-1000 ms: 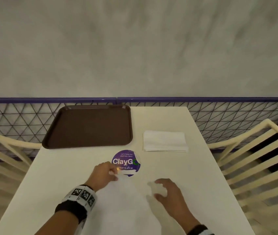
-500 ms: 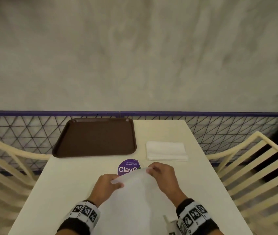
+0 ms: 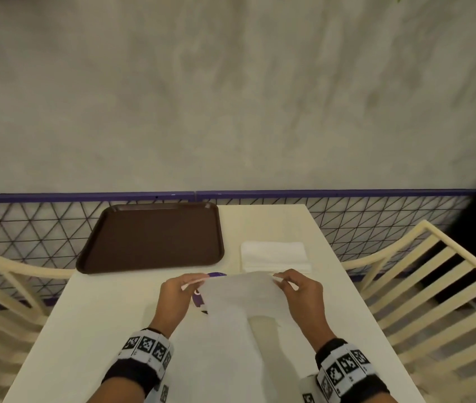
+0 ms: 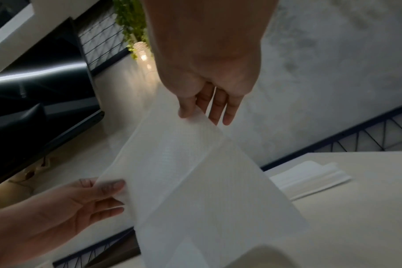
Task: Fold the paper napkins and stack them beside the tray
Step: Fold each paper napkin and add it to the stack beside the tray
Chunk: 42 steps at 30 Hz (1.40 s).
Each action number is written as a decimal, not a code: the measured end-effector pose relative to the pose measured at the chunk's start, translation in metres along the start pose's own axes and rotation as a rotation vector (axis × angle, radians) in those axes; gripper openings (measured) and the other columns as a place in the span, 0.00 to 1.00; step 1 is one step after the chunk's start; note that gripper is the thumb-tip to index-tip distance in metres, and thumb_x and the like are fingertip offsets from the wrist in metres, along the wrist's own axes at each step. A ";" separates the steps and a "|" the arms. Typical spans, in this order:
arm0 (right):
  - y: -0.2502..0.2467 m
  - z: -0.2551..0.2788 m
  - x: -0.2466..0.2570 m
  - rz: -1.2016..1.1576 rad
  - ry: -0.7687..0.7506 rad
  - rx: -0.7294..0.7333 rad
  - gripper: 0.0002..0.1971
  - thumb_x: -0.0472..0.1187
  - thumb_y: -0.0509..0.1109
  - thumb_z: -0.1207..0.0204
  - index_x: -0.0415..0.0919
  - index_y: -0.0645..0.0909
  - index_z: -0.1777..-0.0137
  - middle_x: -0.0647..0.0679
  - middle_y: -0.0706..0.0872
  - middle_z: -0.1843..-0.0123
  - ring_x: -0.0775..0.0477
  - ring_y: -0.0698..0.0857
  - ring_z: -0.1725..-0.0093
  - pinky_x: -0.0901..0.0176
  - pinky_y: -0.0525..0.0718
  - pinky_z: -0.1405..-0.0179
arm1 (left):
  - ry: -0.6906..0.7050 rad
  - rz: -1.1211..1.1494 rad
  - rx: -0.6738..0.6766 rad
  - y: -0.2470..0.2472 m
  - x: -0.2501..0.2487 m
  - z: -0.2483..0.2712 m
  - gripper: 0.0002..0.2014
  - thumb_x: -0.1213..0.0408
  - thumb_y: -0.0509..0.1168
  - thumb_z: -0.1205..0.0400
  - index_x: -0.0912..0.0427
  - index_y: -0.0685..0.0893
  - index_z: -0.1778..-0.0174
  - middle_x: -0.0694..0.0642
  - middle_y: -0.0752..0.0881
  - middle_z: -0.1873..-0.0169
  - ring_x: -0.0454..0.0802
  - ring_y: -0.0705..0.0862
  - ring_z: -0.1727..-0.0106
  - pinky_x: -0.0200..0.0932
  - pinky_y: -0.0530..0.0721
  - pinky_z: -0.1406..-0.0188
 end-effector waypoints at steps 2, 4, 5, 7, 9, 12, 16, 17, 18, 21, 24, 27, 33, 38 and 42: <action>-0.005 -0.001 0.003 -0.072 0.023 -0.029 0.17 0.33 0.74 0.29 0.54 0.80 0.73 0.63 0.83 0.75 0.60 0.74 0.76 0.74 0.69 0.75 | 0.029 0.042 -0.094 -0.004 -0.018 0.001 0.12 0.70 0.69 0.22 0.46 0.88 0.63 0.38 0.89 0.64 0.36 0.86 0.55 0.24 0.77 0.51; -0.013 -0.001 0.006 -0.191 0.046 -0.023 0.15 0.33 0.74 0.28 0.51 0.81 0.72 0.62 0.85 0.72 0.64 0.77 0.72 0.75 0.73 0.68 | 0.067 0.110 -0.119 -0.007 -0.038 0.007 0.09 0.70 0.69 0.23 0.51 0.89 0.61 0.40 0.90 0.61 0.35 0.86 0.54 0.19 0.76 0.58; -0.017 0.001 0.005 -0.237 0.068 0.000 0.13 0.33 0.73 0.28 0.46 0.80 0.71 0.60 0.86 0.71 0.64 0.79 0.70 0.75 0.74 0.64 | 0.084 0.134 -0.097 -0.006 -0.047 0.013 0.08 0.71 0.69 0.23 0.53 0.90 0.59 0.40 0.89 0.58 0.35 0.85 0.52 0.18 0.76 0.61; -0.022 0.009 -0.007 -0.265 0.106 0.074 0.08 0.33 0.72 0.27 0.38 0.80 0.67 0.55 0.88 0.66 0.60 0.82 0.63 0.68 0.77 0.55 | 0.141 0.110 -0.012 -0.002 -0.052 0.029 0.08 0.72 0.70 0.24 0.55 0.90 0.58 0.41 0.89 0.55 0.34 0.85 0.49 0.18 0.77 0.59; -0.024 0.022 -0.028 -0.249 0.161 0.156 0.05 0.31 0.70 0.26 0.38 0.85 0.61 0.52 0.91 0.55 0.56 0.87 0.49 0.62 0.79 0.44 | 0.196 0.001 0.105 0.008 -0.039 0.048 0.08 0.72 0.70 0.24 0.52 0.89 0.59 0.37 0.90 0.54 0.31 0.84 0.48 0.20 0.75 0.49; -0.023 0.051 -0.062 -0.169 0.233 0.270 0.13 0.27 0.70 0.27 0.46 0.89 0.62 0.55 0.91 0.52 0.58 0.87 0.46 0.73 0.78 0.45 | 0.121 -0.143 0.281 0.026 0.005 0.076 0.04 0.69 0.69 0.22 0.57 0.84 0.61 0.27 0.87 0.54 0.27 0.84 0.47 0.25 0.77 0.44; -0.016 0.091 -0.101 -0.030 0.290 0.422 0.14 0.30 0.74 0.30 0.52 0.90 0.64 0.63 0.90 0.54 0.67 0.86 0.49 0.81 0.74 0.48 | 0.006 -0.188 0.408 0.042 0.059 0.108 0.06 0.60 0.69 0.22 0.41 0.84 0.60 0.27 0.87 0.55 0.30 0.85 0.50 0.33 0.79 0.42; -0.015 0.100 -0.111 -0.011 0.314 0.438 0.13 0.29 0.74 0.30 0.51 0.89 0.65 0.62 0.91 0.55 0.67 0.86 0.51 0.80 0.75 0.49 | -0.024 -0.182 0.408 0.044 0.068 0.114 0.04 0.53 0.70 0.24 0.37 0.83 0.58 0.32 0.89 0.57 0.34 0.87 0.53 0.35 0.80 0.46; -0.013 0.106 -0.116 -0.001 0.330 0.449 0.13 0.29 0.74 0.30 0.49 0.89 0.66 0.60 0.91 0.58 0.66 0.87 0.54 0.77 0.76 0.51 | -0.044 -0.175 0.382 0.042 0.073 0.117 0.05 0.46 0.68 0.28 0.37 0.81 0.58 0.38 0.90 0.62 0.40 0.87 0.58 0.38 0.81 0.52; -0.007 0.109 -0.129 0.079 0.336 0.419 0.15 0.34 0.73 0.28 0.42 0.75 0.74 0.56 0.77 0.75 0.60 0.74 0.72 0.66 0.69 0.68 | -0.144 -0.169 0.224 0.037 0.086 0.115 0.09 0.48 0.72 0.30 0.41 0.78 0.63 0.55 0.85 0.72 0.54 0.83 0.67 0.41 0.79 0.67; 0.001 0.093 -0.129 0.164 0.313 0.335 0.24 0.37 0.72 0.27 0.45 0.60 0.76 0.54 0.63 0.79 0.58 0.62 0.76 0.65 0.59 0.75 | -0.121 -0.166 0.033 0.035 0.082 0.105 0.14 0.61 0.74 0.26 0.37 0.77 0.56 0.53 0.84 0.66 0.51 0.83 0.62 0.39 0.80 0.59; 0.010 0.075 -0.127 0.254 0.269 0.299 0.25 0.39 0.71 0.26 0.45 0.57 0.75 0.54 0.61 0.79 0.54 0.62 0.75 0.63 0.60 0.75 | 0.072 -0.224 -0.173 0.033 0.056 0.103 0.14 0.59 0.68 0.21 0.38 0.75 0.45 0.42 0.81 0.44 0.43 0.78 0.42 0.34 0.73 0.42; 0.019 0.063 -0.138 0.363 0.311 0.315 0.25 0.39 0.71 0.25 0.44 0.58 0.75 0.53 0.63 0.79 0.55 0.61 0.77 0.66 0.66 0.77 | 0.440 -0.872 0.364 0.096 0.064 0.120 0.24 0.46 0.40 0.14 0.48 0.75 0.32 0.45 0.76 0.28 0.46 0.57 0.20 0.37 0.51 0.25; 0.014 0.070 -0.122 0.497 0.196 0.302 0.05 0.41 0.68 0.22 0.46 0.79 0.48 0.49 0.81 0.51 0.46 0.77 0.48 0.62 0.75 0.48 | 0.369 -1.059 0.464 0.113 0.111 0.123 0.27 0.44 0.38 0.14 0.48 0.64 0.22 0.49 0.62 0.20 0.54 0.38 0.17 0.46 0.43 0.23; 0.046 0.102 -0.092 0.620 -0.206 0.334 0.19 0.48 0.53 0.19 0.44 0.79 0.35 0.53 0.81 0.33 0.50 0.75 0.34 0.63 0.78 0.39 | 0.410 -1.085 0.432 0.117 0.124 0.124 0.28 0.44 0.39 0.14 0.51 0.59 0.20 0.51 0.49 0.17 0.56 0.39 0.17 0.49 0.44 0.24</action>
Point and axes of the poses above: each hand's wrist, its own z-axis away from the middle knuckle, its own y-axis out of the palm, x = y × z, the point moved 6 cm from there along -z, towards the middle knuckle
